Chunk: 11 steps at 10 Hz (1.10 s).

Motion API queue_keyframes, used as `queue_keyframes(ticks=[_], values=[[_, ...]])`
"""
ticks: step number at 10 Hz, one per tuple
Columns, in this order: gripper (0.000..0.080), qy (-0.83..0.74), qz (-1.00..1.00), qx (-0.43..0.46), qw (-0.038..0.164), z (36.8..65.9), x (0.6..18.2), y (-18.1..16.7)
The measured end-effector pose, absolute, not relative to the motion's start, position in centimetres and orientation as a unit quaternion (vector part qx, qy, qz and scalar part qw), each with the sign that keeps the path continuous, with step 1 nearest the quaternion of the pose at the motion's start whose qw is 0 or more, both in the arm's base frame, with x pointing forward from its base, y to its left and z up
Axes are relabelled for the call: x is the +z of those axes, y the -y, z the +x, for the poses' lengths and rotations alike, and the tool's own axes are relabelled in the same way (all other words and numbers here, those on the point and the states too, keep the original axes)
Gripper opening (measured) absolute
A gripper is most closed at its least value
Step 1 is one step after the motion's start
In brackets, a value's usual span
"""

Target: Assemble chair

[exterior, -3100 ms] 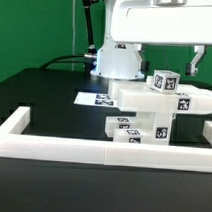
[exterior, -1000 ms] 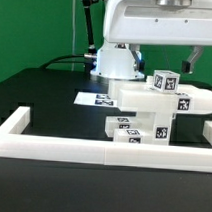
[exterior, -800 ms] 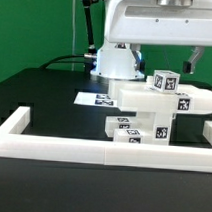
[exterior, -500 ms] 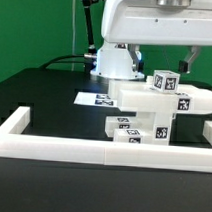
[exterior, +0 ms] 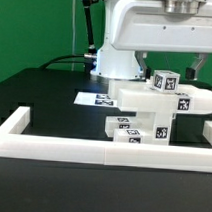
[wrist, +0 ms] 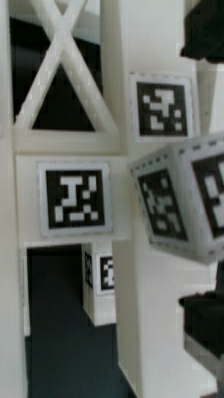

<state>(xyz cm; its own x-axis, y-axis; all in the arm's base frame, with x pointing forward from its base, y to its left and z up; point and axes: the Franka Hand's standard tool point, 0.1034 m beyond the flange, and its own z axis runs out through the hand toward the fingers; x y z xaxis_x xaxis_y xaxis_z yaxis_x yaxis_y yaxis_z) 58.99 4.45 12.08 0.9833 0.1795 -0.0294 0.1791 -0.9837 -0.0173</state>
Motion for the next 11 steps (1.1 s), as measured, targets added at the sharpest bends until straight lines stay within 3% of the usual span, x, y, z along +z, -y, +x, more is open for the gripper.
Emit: queue_keyframes(ticks=[1, 3, 4, 5, 11], values=[[0.0649, 0.089, -0.996, 0.015, 0.007, 59.00, 12.09, -4.33], [0.0391, 0.089, -0.996, 0.015, 0.007, 59.00, 12.08, -4.28], [0.0391, 0.088, -0.996, 0.015, 0.007, 59.02, 12.10, -4.24], [0.0286, 0.088, -0.996, 0.015, 0.007, 59.02, 12.10, -4.22], [0.0286, 0.000, -1.000, 0.016, 0.007, 59.02, 12.09, -4.18]])
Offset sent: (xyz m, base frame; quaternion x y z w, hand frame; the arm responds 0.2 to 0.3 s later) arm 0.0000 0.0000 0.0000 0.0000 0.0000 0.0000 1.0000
